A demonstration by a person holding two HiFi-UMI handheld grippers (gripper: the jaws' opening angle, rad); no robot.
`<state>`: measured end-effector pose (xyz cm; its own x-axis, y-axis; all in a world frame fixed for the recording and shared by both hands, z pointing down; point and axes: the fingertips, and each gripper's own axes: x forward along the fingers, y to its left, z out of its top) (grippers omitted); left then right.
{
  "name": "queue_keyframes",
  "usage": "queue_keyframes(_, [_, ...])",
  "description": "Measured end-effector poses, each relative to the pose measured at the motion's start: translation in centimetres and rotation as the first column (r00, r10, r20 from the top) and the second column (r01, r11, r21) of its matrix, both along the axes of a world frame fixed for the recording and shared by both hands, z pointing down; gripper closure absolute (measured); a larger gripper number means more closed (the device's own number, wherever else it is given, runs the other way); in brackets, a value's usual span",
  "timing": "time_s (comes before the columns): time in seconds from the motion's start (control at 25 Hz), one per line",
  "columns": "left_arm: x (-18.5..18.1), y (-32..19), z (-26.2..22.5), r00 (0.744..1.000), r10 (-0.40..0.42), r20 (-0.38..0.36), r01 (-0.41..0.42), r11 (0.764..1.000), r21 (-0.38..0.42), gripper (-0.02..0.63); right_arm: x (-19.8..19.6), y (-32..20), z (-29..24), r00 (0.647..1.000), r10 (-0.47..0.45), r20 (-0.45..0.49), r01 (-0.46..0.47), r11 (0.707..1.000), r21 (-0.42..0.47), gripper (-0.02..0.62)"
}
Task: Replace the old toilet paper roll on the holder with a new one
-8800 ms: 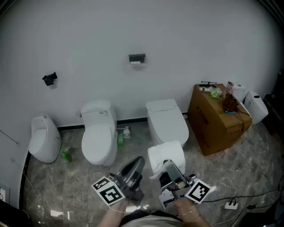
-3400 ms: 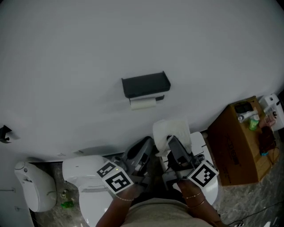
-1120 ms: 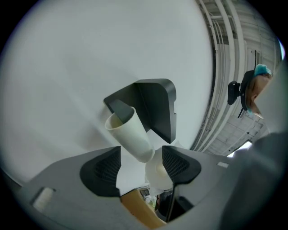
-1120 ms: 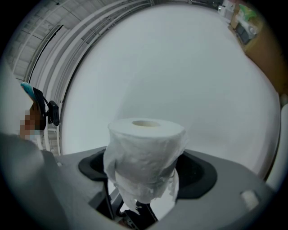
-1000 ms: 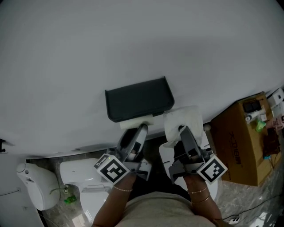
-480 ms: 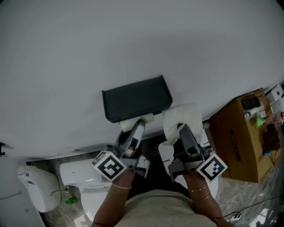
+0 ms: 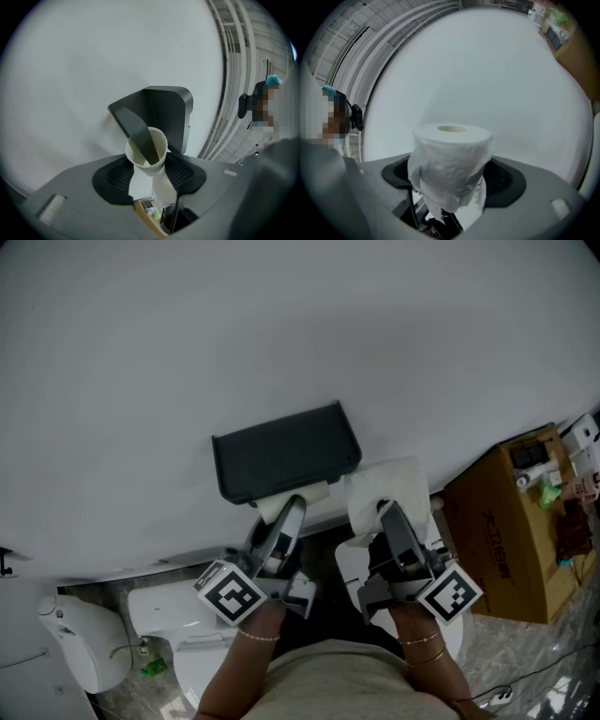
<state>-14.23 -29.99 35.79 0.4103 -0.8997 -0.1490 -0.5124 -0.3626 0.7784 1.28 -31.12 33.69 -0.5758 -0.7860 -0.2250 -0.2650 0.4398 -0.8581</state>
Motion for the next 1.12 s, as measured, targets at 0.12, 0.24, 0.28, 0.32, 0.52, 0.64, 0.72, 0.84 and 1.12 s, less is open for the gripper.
queue_keyframes(0.12, [0.4, -0.3, 0.0, 1.000, 0.016, -0.009, -0.016, 1.000, 0.003, 0.399, 0.1, -0.3, 0.1, 1.000, 0.003, 0.014, -0.003, 1.000, -0.006, 0.170])
queue_keyframes(0.24, [2.0, -0.6, -0.2, 1.000, 0.030, 0.000, -0.030, 1.000, 0.010, 0.399, 1.4, -0.5, -0.1, 1.000, 0.005, 0.018, -0.005, 1.000, 0.002, 0.170])
queue_keyframes(0.28, [2.5, -0.8, -0.3, 0.999, 0.037, 0.005, -0.037, 0.999, 0.012, 0.399, 1.9, -0.6, -0.1, 1.000, 0.009, 0.020, -0.009, 1.000, 0.002, 0.170])
queue_keyframes(0.32, [2.8, -1.0, -0.4, 0.999, 0.045, 0.011, -0.046, 0.999, 0.014, 0.399, 2.0, -0.7, 0.0, 1.000, 0.014, 0.020, -0.014, 1.000, 0.002, 0.169])
queue_keyframes(0.52, [3.2, -1.3, -0.6, 0.996, 0.078, 0.033, -0.078, 0.997, 0.021, 0.399, 2.1, -0.7, 0.4, 0.999, 0.038, 0.016, -0.038, 0.999, -0.010, 0.170])
queue_keyframes(0.64, [4.3, -1.7, -0.6, 0.994, 0.099, 0.036, -0.099, 0.995, 0.017, 0.399, 3.0, -0.9, 0.2, 0.999, 0.049, 0.010, -0.049, 0.999, -0.005, 0.169])
queue_keyframes(0.72, [4.7, -1.9, -0.6, 0.993, 0.108, 0.042, -0.109, 0.994, 0.015, 0.399, 3.3, -0.9, 0.1, 0.998, 0.056, 0.004, -0.056, 0.998, -0.002, 0.169])
queue_keyframes(0.84, [5.6, -2.4, -0.4, 0.991, 0.122, 0.056, -0.123, 0.992, 0.010, 0.397, 4.0, -1.0, 0.1, 0.998, 0.070, -0.001, -0.070, 0.998, 0.000, 0.169])
queue_keyframes(1.12, [6.6, -3.0, -0.3, 0.983, 0.179, 0.040, -0.180, 0.984, 0.013, 0.399, 4.4, -0.9, 0.5, 0.993, 0.113, -0.037, -0.113, 0.994, -0.002, 0.170])
